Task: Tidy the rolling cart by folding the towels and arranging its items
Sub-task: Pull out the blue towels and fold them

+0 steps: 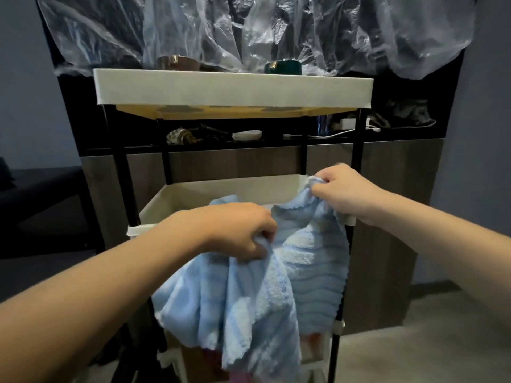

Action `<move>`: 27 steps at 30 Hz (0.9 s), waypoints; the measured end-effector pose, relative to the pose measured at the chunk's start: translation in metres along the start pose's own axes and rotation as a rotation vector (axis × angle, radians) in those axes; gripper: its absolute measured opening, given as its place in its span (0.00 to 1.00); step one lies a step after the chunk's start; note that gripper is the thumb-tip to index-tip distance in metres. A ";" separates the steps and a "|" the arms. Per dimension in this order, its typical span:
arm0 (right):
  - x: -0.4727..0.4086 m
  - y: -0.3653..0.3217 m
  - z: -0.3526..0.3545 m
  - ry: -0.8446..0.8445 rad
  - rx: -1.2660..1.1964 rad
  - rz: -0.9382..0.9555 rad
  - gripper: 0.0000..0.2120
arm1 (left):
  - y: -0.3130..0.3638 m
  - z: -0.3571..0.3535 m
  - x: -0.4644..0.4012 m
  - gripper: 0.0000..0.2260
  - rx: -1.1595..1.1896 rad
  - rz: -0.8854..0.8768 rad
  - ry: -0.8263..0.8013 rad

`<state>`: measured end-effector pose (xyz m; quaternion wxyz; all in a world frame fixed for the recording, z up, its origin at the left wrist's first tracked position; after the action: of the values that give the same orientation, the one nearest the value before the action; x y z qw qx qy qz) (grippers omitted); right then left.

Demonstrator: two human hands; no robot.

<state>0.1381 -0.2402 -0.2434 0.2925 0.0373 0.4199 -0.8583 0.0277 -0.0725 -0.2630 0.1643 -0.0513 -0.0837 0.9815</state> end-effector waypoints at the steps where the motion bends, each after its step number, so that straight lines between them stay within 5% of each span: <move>1: 0.000 0.000 0.004 -0.024 -0.021 0.001 0.15 | -0.004 0.005 0.001 0.06 0.064 -0.009 0.067; 4: -0.004 0.002 0.017 -0.141 -0.157 -0.001 0.07 | -0.011 0.019 0.003 0.05 0.335 -0.004 0.207; 9: -0.007 0.010 0.032 -0.094 -0.368 0.007 0.05 | -0.021 0.027 -0.025 0.04 0.973 0.075 0.422; 14: 0.004 0.021 0.039 -0.106 -0.396 0.035 0.04 | 0.002 0.013 -0.067 0.03 1.057 0.106 0.242; 23: 0.021 0.049 0.056 0.073 -0.279 0.148 0.07 | 0.006 0.019 -0.068 0.05 0.809 0.108 0.435; 27: 0.033 0.046 0.052 0.076 -0.017 0.293 0.12 | 0.008 0.022 -0.067 0.07 0.722 0.050 0.514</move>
<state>0.1453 -0.3164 -0.2521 0.3985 0.1283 0.4279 -0.8010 0.0851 -0.1048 -0.2382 0.1632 -0.2348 0.3094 0.9069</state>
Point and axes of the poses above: each hand's wrist, its own x-axis away from the middle knuckle, its own z-axis out of the back of the hand, y = z × x, the point moved 2 cm from there along -x, towards the middle knuckle, and after that the axes turned 1 degree about -z, right-handed, at the moved point
